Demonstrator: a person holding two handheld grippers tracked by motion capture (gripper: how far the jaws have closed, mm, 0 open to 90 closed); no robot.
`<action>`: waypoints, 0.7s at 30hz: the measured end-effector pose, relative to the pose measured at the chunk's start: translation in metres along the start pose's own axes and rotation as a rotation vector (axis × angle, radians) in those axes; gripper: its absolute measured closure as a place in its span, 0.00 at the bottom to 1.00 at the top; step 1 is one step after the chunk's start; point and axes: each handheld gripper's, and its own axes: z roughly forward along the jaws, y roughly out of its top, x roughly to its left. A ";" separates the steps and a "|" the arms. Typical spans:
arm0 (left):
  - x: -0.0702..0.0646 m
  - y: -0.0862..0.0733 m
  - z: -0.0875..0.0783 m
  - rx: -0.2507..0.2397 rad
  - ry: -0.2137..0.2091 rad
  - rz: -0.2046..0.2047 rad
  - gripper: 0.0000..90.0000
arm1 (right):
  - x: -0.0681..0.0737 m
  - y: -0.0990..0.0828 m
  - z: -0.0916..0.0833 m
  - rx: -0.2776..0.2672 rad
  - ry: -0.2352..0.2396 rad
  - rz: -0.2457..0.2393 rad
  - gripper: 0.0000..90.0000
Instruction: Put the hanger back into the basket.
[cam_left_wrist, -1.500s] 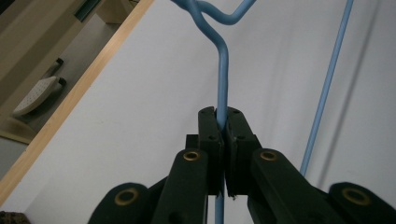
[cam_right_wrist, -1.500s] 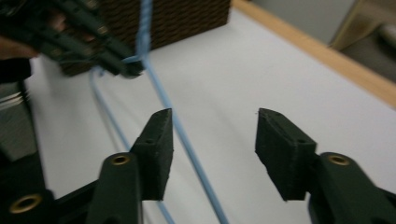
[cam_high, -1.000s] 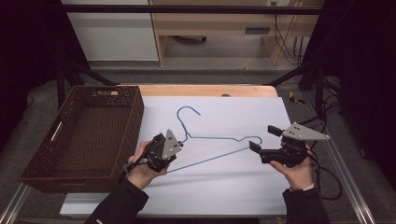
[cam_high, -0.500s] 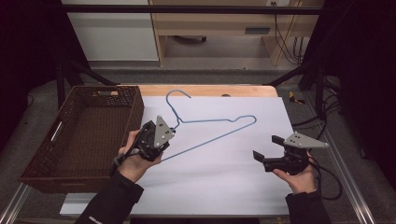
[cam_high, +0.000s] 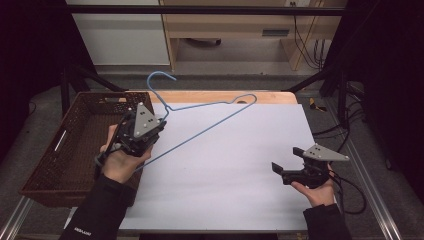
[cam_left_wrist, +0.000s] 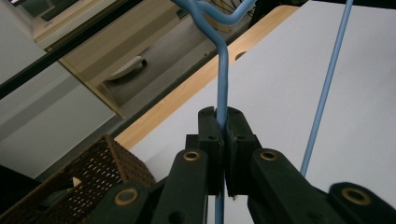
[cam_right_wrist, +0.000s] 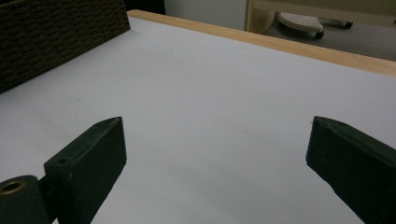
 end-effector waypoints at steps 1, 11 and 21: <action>0.003 -0.001 -0.001 0.000 0.003 -0.008 0.97 | 0.000 -0.001 0.000 0.000 -0.001 -0.001 0.06; 0.027 -0.004 -0.011 0.014 0.035 -0.020 0.97 | 0.002 -0.002 0.002 0.014 -0.004 -0.008 0.06; 0.064 -0.014 -0.025 0.055 0.110 -0.053 0.97 | 0.003 -0.003 0.004 0.025 0.005 -0.011 0.06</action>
